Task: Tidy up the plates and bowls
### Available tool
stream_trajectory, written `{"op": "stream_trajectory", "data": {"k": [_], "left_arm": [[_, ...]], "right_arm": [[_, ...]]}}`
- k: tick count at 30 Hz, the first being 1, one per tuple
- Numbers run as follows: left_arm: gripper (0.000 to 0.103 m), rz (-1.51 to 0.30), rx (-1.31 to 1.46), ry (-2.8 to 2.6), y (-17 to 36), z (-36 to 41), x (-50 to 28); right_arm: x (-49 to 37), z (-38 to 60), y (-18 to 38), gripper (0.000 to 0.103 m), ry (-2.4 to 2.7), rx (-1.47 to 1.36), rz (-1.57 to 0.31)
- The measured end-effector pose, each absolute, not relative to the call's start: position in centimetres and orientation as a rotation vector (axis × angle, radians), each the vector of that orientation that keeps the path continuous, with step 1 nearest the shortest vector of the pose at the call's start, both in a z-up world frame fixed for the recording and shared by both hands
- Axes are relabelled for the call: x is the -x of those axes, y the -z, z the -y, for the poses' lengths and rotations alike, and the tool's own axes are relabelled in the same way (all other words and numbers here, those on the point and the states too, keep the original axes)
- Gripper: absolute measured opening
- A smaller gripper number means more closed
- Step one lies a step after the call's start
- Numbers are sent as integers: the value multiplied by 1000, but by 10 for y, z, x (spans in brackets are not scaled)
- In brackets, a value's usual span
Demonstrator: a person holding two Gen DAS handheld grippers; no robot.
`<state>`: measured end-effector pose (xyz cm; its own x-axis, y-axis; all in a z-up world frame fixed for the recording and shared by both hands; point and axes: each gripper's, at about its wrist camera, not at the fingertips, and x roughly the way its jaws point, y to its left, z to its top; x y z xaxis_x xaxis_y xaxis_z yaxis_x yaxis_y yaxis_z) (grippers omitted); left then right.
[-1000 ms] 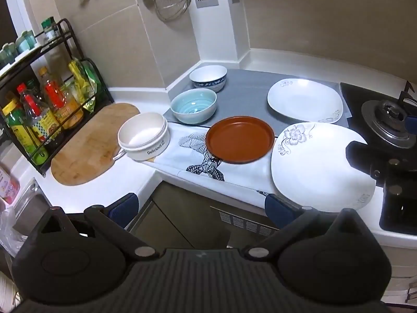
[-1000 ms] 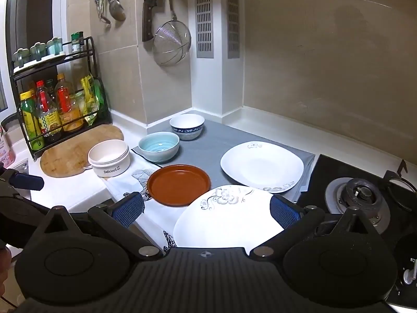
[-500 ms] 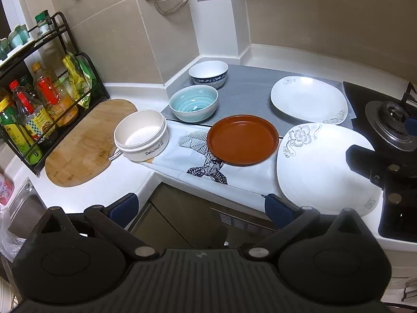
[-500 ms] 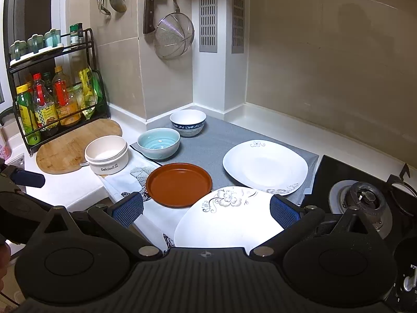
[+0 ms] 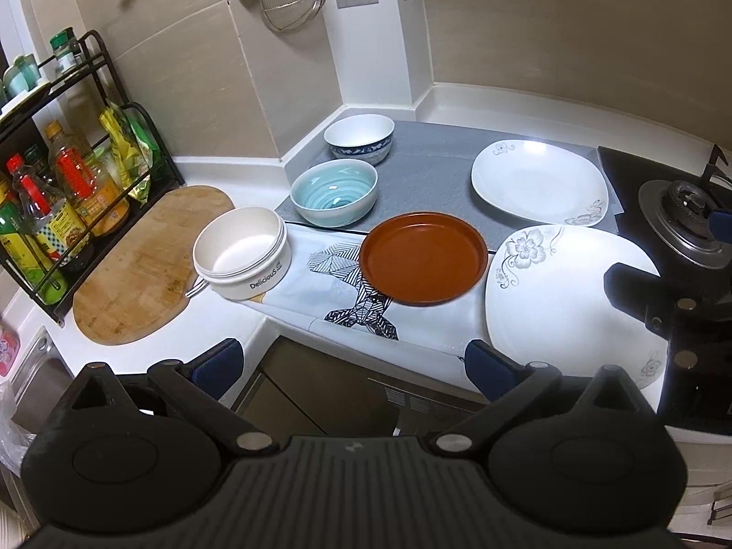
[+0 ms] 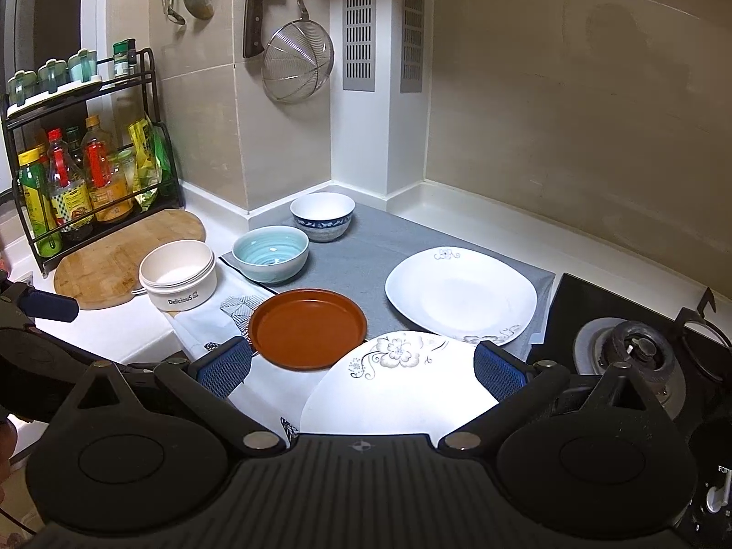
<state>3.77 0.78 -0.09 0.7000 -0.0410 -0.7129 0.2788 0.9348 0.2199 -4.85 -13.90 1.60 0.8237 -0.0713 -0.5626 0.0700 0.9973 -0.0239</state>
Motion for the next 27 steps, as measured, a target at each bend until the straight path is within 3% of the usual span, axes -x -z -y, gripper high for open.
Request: {"op": "stream_trajectory", "data": {"k": [27], "left_arm": [[103,-773,-344,188,2,2,-39]], "right_arm": [[51,147,-17,103,100,-12,-590]]}}
